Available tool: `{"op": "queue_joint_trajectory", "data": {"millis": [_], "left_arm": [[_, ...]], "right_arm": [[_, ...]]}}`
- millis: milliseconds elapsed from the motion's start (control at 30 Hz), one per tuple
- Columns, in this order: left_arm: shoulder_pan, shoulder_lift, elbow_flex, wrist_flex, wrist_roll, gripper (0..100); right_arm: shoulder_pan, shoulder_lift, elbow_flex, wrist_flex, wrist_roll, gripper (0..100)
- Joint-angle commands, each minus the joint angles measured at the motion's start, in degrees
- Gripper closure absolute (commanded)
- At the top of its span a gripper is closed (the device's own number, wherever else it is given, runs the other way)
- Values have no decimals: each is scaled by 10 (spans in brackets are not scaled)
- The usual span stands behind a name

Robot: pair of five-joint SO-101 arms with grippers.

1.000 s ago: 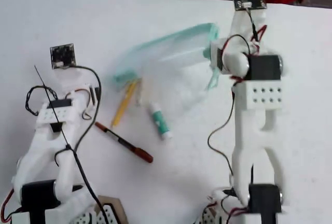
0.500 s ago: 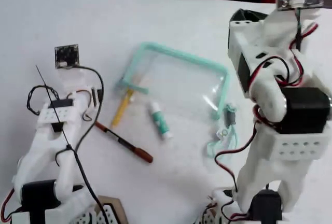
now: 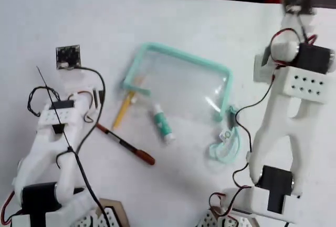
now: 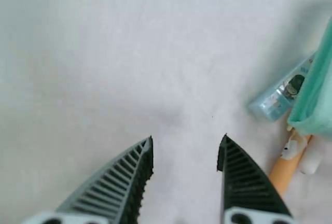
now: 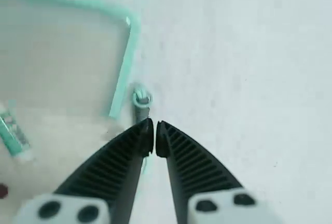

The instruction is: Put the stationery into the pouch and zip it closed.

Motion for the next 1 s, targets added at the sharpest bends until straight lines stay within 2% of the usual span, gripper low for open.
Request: {"op": "queue_joint_trajectory", "data": {"millis": [0,167,433,567,767,967], "left_arm": [[7,-6,-6,-1,-5,789],[12,-6,-6,-1,-5,789],[12,-6,-6,-2,-5,789],[13,-6,-6,-2,-5,789],[13,-6,-6,-2,-5,789],[13,-6,-6,-2,-5,789]], "right_arm": [[10,-5,90,-22,36,978],[23,-5,213,-137,65,978],[18,-5,363,-264,84,978],[19,-5,375,-271,98,962],[-12,-2,397,-273,115,808],[-73,-5,450,-295,113,808]]}}
